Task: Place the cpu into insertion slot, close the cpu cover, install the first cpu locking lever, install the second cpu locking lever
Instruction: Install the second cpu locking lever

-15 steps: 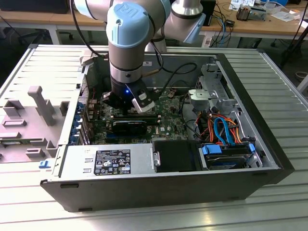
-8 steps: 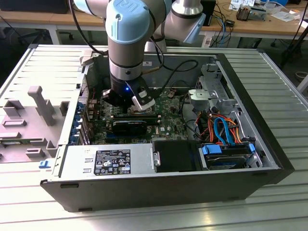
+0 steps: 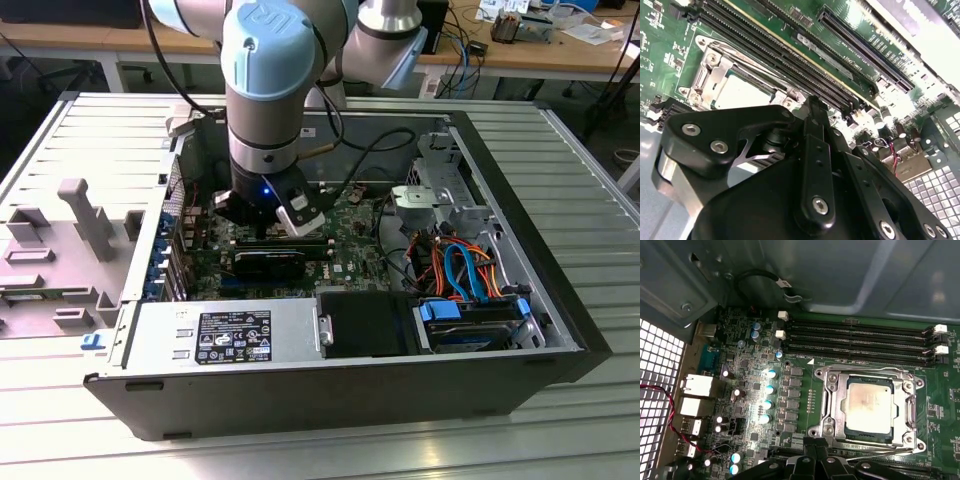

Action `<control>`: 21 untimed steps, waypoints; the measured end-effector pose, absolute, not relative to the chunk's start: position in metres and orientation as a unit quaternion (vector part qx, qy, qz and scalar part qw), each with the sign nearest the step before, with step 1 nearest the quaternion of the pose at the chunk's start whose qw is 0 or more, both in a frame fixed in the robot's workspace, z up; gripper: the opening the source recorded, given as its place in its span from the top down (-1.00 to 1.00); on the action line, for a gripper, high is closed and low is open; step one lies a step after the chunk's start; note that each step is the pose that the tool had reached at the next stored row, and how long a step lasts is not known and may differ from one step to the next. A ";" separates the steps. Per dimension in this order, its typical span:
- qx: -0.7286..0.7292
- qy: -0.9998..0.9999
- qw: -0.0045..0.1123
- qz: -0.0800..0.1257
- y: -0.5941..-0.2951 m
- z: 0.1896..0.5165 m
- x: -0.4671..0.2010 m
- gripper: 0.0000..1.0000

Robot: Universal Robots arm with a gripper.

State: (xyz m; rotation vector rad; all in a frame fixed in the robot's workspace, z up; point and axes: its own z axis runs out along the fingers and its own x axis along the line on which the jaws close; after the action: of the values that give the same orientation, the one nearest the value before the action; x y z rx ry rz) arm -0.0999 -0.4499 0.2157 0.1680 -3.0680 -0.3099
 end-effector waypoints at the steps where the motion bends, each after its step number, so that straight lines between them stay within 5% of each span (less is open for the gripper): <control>1: 0.054 -0.993 0.027 -0.101 -0.451 0.216 -0.099 0.79; 21: 0.054 -0.992 0.028 -0.107 -0.450 0.205 -0.099 0.79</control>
State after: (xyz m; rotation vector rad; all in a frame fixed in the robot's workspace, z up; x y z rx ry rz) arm -0.0991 -0.4499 0.2046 0.1679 -3.0632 -0.3299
